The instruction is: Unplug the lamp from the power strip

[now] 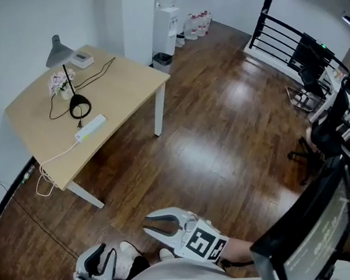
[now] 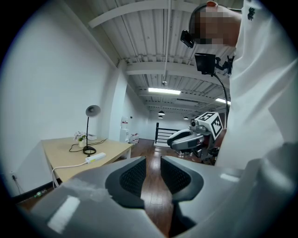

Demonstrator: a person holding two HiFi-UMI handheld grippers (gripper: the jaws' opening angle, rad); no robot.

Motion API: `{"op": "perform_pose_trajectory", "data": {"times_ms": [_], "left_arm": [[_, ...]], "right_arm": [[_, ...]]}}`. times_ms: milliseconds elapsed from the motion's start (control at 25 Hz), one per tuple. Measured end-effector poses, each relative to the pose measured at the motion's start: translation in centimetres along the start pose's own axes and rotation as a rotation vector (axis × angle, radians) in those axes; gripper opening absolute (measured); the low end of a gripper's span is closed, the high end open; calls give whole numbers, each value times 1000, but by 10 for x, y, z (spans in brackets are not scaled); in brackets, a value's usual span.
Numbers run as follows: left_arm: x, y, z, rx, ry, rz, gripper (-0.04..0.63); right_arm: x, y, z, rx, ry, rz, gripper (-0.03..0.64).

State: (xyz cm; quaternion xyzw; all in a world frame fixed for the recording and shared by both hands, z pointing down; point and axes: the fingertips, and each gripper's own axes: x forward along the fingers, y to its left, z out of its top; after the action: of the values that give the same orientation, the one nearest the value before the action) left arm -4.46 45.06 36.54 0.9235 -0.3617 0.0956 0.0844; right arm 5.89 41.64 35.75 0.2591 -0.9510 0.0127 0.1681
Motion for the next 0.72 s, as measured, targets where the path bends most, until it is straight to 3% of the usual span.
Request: {"op": "perform_pose_trajectory", "data": {"times_ms": [400, 720], "left_arm": [[-10, 13, -7, -17, 2, 3, 107], [-6, 59, -10, -39, -10, -2, 106]], "right_arm": [[10, 7, -4, 2, 30, -10, 80], [44, -5, -5, 10, 68, -22, 77]]}}
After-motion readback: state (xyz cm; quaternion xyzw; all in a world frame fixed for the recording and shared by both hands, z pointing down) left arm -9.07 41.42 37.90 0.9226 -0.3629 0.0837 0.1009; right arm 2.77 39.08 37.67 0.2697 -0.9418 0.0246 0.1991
